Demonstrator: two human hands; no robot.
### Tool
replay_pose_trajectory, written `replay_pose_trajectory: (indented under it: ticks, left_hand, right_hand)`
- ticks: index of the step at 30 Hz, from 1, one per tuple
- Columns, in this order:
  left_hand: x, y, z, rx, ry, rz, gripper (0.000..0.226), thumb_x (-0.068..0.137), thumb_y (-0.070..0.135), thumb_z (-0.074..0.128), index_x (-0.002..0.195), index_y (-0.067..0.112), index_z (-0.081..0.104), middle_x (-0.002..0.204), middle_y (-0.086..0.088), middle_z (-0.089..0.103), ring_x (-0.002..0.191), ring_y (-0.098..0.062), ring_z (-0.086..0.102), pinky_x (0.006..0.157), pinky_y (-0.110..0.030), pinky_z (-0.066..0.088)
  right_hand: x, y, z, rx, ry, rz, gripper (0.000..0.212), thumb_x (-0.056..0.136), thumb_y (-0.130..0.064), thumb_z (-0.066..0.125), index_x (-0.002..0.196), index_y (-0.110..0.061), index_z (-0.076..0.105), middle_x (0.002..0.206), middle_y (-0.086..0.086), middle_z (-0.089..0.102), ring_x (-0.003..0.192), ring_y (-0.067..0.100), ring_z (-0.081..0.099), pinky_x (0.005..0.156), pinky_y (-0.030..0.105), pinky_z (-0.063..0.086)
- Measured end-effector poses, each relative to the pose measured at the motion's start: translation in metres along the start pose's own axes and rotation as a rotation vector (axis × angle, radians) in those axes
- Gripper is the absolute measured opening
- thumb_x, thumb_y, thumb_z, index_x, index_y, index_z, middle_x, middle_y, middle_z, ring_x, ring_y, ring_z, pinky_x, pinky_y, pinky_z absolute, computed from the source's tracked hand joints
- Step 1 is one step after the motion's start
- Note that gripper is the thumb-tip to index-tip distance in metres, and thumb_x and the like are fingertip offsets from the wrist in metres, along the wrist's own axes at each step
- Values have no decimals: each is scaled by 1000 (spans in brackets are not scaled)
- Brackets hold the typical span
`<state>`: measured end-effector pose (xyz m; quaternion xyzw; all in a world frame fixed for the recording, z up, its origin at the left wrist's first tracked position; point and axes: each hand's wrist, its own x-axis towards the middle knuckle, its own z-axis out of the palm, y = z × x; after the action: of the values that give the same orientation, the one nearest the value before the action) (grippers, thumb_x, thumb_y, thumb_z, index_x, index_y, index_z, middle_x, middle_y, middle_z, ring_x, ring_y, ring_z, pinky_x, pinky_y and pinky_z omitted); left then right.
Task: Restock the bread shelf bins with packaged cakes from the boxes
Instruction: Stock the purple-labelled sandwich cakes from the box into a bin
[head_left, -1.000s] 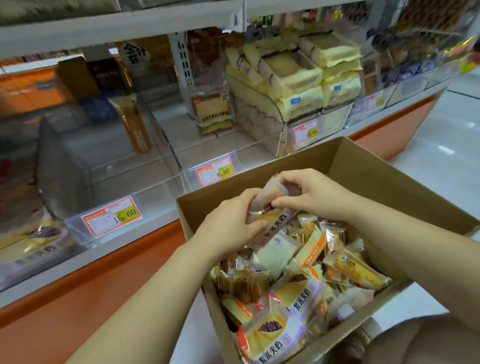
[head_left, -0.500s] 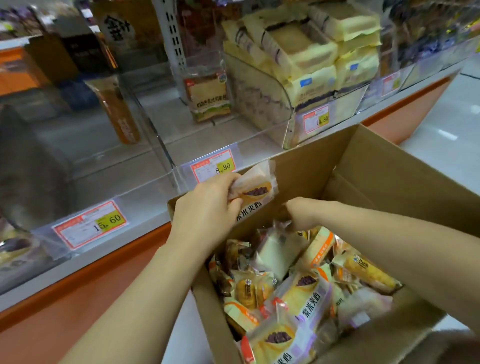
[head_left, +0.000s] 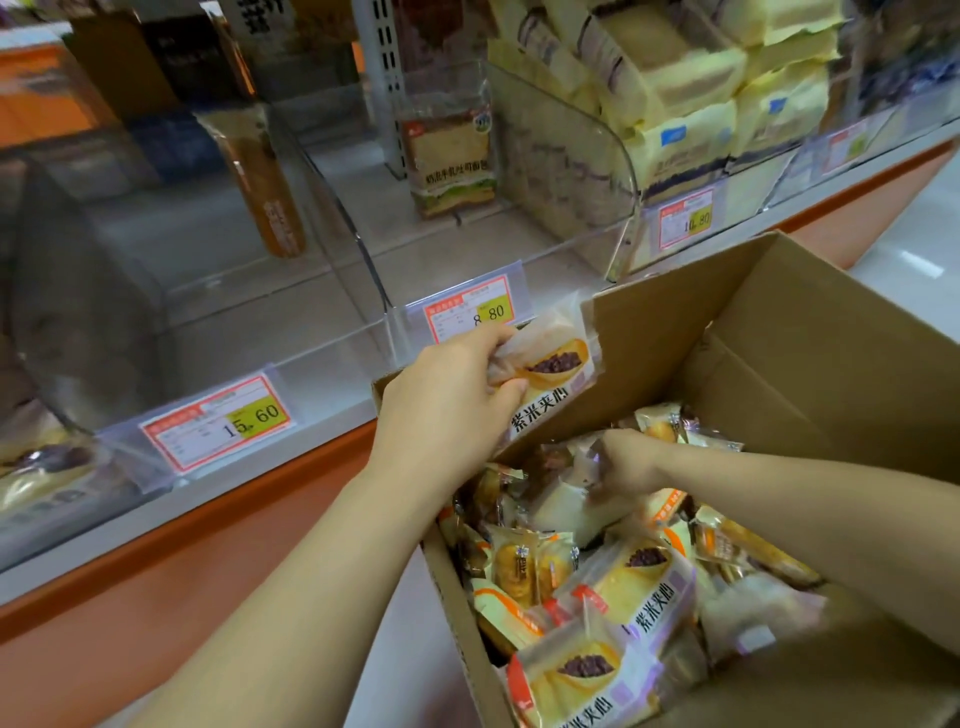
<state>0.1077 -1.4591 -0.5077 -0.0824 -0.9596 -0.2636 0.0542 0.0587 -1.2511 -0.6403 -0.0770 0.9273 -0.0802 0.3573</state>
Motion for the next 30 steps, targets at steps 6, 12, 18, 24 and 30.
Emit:
replay_pose_trajectory:
  ticks: [6, 12, 18, 24, 30]
  left_hand:
    - [-4, 2, -7, -192, -14, -85, 37, 87, 31, 65, 123, 27, 59, 114, 9, 65, 104, -14, 59, 80, -27, 44]
    - [-38, 13, -30, -485, 287, -157, 21, 89, 21, 65, 110, 22, 61, 88, 15, 62, 71, 16, 55, 59, -4, 40]
    - [-70, 20, -65, -827, 418, -315, 14, 91, 15, 63, 104, 15, 58, 94, 1, 66, 72, 1, 58, 52, -4, 42]
    - [-100, 32, -91, -1351, 266, -476, 9, 94, 20, 58, 102, 16, 56, 97, -8, 68, 72, -18, 66, 62, -34, 53]
    - [-122, 11, -125, -1562, 308, -482, 28, 95, 27, 55, 118, 11, 49, 92, -8, 67, 67, -17, 64, 52, -30, 49]
  right_hand:
    - [-69, -16, -60, -114, 224, -114, 35, 77, -32, 73, 56, -17, 50, 56, -2, 51, 66, 18, 55, 54, 26, 41]
    - [-172, -14, -82, -373, 822, -324, 14, 75, -31, 70, 87, -26, 67, 82, -10, 63, 80, 15, 57, 63, 34, 49]
    - [-227, -47, -87, -395, 1533, -730, 20, 75, -27, 75, 79, -8, 67, 82, 8, 67, 74, 27, 57, 62, 33, 38]
    - [-237, -118, -79, -339, 1631, -928, 25, 82, -34, 68, 80, -8, 67, 85, 8, 69, 78, 27, 62, 71, 34, 41]
    - [-233, -173, -71, -150, 1308, -910, 36, 68, -18, 84, 99, -12, 67, 108, 6, 60, 106, 24, 52, 86, 39, 49]
